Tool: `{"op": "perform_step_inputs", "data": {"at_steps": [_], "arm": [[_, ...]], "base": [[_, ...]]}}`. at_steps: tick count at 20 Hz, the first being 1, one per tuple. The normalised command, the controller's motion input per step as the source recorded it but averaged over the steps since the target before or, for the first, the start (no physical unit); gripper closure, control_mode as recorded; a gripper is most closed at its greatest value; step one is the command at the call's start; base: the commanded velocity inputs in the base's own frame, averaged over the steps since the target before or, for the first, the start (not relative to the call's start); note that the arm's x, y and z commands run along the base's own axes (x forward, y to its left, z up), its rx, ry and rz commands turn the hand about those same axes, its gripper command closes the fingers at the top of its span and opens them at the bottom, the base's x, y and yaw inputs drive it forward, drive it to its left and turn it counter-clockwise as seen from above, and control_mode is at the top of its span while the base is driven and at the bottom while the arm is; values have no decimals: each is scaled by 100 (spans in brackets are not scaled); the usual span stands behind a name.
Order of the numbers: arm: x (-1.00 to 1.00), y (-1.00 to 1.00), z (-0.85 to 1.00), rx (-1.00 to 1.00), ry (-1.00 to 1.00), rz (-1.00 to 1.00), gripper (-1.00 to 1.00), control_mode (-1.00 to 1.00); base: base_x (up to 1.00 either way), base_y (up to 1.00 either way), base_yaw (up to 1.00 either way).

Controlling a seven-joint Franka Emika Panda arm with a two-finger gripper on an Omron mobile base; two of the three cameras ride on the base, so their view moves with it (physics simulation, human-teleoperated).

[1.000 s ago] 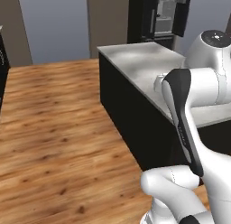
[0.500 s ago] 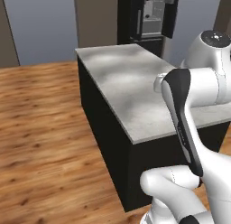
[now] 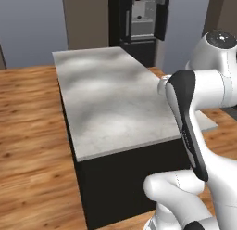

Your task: Take the cheese, steak, and avocado from the fridge and place them on the plate on the dining counter to create an appetizer plate.

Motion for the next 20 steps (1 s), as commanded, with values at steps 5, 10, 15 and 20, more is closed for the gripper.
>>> {"op": "perform_step_inputs", "data": {"at_steps": [5,10,15,20], "arm": [[0,0,0,0,0,0,-100,100],[0,0,0,0,0,0,-100,100],[0,0,0,0,0,0,-100,100],[0,0,0,0,0,0,-100,100]], "base": [[0,-100,4],[1,-100,5],[15,-100,6],[42,-100,9]]}}
